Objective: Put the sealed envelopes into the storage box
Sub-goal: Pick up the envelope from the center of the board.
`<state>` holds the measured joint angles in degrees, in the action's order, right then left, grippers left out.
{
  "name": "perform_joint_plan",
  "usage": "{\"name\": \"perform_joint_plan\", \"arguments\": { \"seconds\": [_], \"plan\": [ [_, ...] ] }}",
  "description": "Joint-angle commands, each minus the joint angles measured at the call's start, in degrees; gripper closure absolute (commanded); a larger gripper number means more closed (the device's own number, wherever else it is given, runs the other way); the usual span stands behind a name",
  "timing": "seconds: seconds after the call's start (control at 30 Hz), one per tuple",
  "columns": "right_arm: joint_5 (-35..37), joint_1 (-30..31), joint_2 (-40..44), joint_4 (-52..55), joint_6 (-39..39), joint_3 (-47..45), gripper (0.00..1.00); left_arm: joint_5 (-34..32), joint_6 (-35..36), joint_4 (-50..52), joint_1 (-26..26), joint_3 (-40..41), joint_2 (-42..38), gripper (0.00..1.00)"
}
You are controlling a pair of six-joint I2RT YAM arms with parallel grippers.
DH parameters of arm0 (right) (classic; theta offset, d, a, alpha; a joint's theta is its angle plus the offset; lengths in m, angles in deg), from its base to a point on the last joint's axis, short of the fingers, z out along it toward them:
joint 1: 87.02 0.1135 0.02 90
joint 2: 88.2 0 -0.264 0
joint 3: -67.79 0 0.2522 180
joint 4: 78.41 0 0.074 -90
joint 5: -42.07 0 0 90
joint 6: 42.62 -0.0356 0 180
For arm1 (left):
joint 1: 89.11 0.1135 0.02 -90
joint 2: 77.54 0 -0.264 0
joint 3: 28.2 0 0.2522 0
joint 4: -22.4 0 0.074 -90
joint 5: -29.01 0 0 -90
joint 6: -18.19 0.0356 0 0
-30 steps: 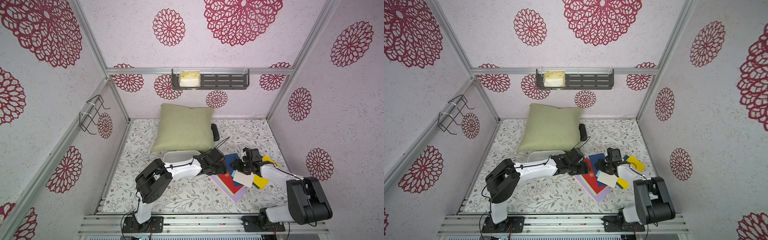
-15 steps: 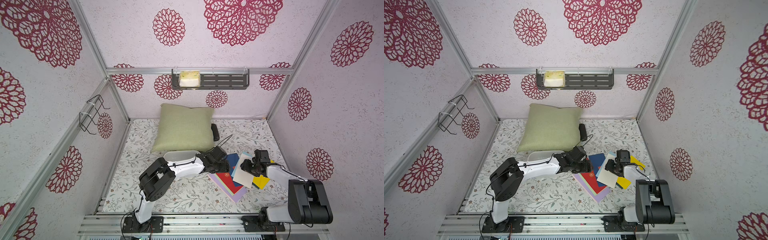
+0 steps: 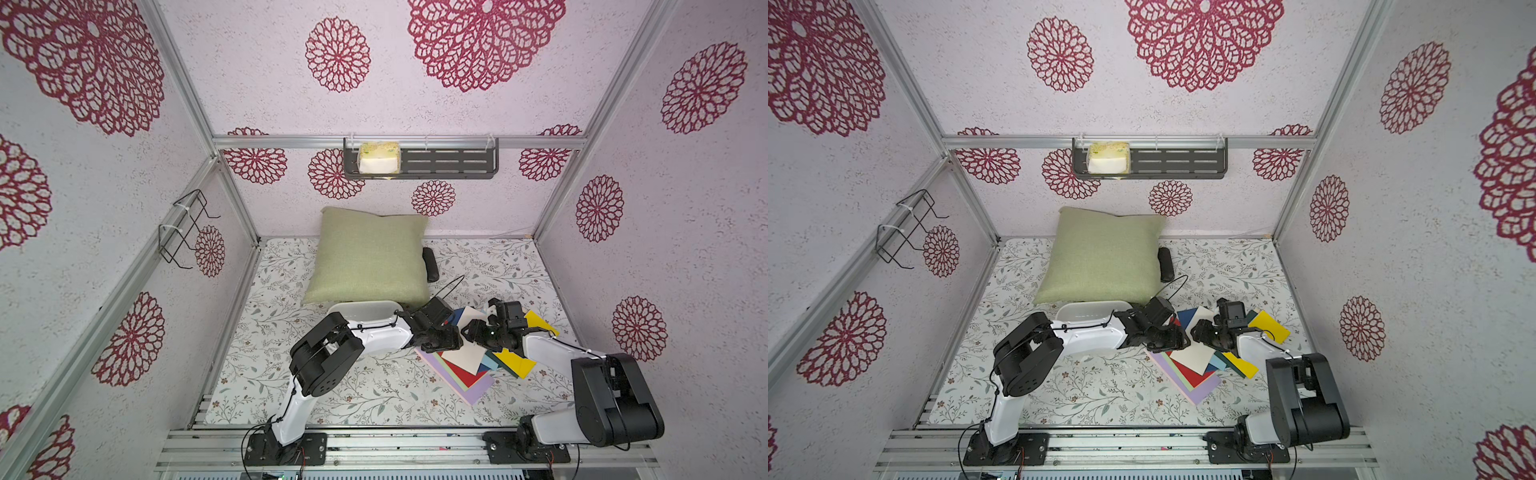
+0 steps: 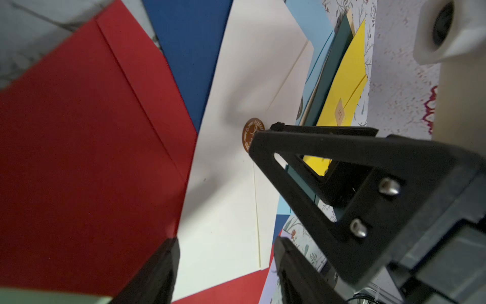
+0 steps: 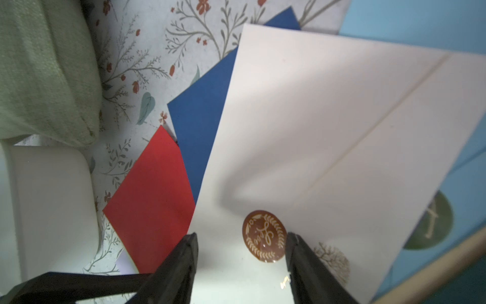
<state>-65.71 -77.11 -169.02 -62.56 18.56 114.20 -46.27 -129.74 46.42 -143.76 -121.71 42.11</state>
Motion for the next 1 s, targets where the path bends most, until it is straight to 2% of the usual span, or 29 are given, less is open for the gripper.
{"name": "perform_joint_plan", "arguments": {
  "seconds": [0.0,0.17,0.27,0.4,0.47,0.67,0.97],
  "plan": [
    [-1.76,0.72,-1.10,1.16,-1.61,-1.48,0.40,1.22,-1.28,-1.57,0.07,1.16,1.31,0.36],
    [-1.33,0.72,-1.19,0.57,-1.50,-2.21,0.40,3.43,-2.53,-2.71,0.07,1.55,2.18,0.38],
    [-1.38,0.78,-1.54,0.27,-1.40,-2.47,0.40,2.50,-2.61,-1.62,0.16,1.47,2.04,0.38],
    [-0.96,0.76,-1.61,0.18,-0.97,-2.94,0.40,-7.03,1.96,5.78,0.34,0.51,-1.75,0.34],
    [-0.76,0.72,-1.63,0.08,-0.89,-3.10,0.39,-9.76,3.96,7.82,0.47,-0.21,-2.43,0.33],
    [-0.73,0.72,-1.79,0.15,-0.56,-3.12,0.39,-7.80,3.98,5.94,0.74,-1.11,0.71,0.33],
    [-0.93,0.73,-3.20,-0.93,-0.30,-3.86,0.39,1.36,0.59,-3.09,0.55,0.73,2.64,0.34]
  ]
}}
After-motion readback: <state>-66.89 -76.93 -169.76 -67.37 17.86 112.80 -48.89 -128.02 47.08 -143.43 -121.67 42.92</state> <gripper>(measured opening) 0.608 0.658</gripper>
